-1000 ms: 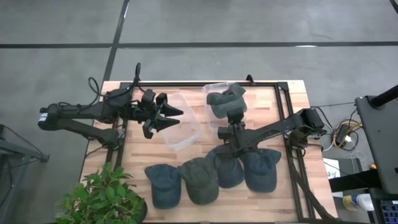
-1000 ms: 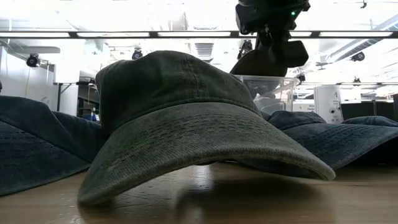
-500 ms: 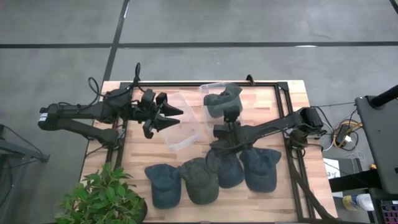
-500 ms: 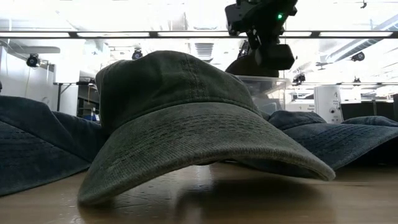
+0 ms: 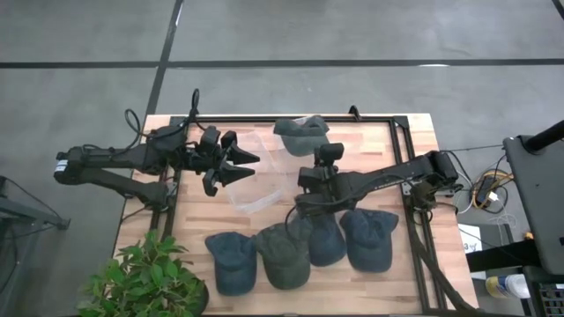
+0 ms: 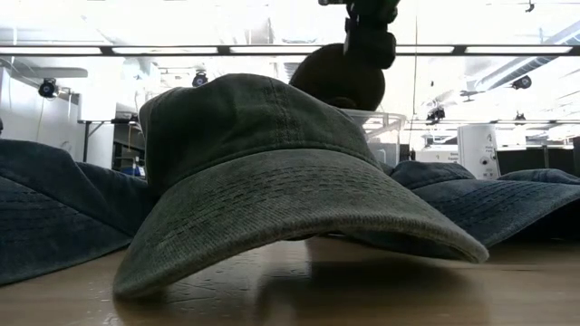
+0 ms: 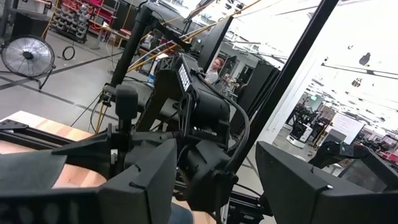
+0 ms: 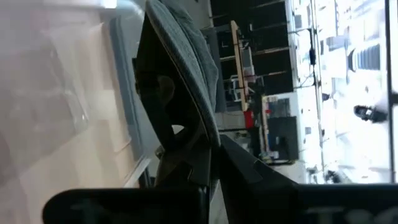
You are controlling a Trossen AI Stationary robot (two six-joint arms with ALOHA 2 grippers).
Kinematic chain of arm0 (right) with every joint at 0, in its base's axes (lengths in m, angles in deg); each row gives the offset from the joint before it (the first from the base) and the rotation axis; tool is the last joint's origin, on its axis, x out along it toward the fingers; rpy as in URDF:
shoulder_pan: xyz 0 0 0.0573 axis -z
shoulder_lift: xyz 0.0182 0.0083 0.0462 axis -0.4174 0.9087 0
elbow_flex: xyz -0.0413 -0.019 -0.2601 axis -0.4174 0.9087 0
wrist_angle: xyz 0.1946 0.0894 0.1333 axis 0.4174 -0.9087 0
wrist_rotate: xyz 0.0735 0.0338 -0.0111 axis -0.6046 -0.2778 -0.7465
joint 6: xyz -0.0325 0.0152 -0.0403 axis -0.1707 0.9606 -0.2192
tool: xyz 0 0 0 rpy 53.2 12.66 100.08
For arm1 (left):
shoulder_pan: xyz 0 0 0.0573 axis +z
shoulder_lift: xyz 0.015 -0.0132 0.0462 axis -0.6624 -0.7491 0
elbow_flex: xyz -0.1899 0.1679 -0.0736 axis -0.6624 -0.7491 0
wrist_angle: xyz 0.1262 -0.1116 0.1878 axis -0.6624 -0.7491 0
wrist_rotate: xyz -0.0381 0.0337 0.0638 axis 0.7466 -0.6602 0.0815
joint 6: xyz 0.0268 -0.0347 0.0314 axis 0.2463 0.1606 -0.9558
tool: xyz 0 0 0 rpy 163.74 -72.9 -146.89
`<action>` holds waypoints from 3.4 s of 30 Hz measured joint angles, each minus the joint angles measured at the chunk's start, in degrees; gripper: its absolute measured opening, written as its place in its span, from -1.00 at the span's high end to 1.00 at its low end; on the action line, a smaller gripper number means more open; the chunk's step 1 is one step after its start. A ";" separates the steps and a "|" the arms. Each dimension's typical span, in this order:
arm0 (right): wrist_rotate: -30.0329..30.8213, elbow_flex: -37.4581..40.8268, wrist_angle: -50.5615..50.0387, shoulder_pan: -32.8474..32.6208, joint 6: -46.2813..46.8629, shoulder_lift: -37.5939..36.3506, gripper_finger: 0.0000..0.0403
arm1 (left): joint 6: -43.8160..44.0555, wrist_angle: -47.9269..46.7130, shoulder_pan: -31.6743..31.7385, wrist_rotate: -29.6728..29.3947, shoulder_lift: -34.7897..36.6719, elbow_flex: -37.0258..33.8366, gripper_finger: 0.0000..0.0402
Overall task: Pick & Place hat
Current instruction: Put the left dark green cap into the right transparent bin
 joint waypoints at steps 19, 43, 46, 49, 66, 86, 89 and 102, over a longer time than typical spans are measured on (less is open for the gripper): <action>-6.09 5.25 0.04 0.85 0.82 0.00 0.94 | -0.16 -0.09 0.00 -0.12 0.00 0.00 -0.05; 4.39 1.06 1.13 0.23 10.08 -7.73 0.94 | -3.85 -0.09 0.00 -0.83 0.00 0.00 -0.05; 4.60 1.08 1.21 -0.06 13.14 -10.10 0.94 | -4.79 -0.07 -0.01 -0.82 -0.04 0.00 -0.05; 5.04 0.86 2.02 -0.21 16.30 -12.76 0.94 | -6.35 -0.05 0.00 -1.28 -0.41 0.00 -0.05; 0.08 0.77 35.64 -2.36 2.52 -27.14 0.94 | -15.54 6.32 -0.02 -6.59 -8.62 -0.07 -0.05; -19.95 0.95 79.59 -2.64 -20.83 -24.23 0.94 | -5.62 24.59 0.52 -17.09 -9.77 0.17 -0.05; -20.50 0.95 80.57 -2.64 -21.45 -23.55 0.94 | -6.37 25.80 0.52 -17.14 -9.77 0.17 -0.05; -24.21 0.99 80.62 -2.47 -17.98 -20.79 0.94 | -7.46 29.47 0.66 -17.39 -9.70 0.17 0.02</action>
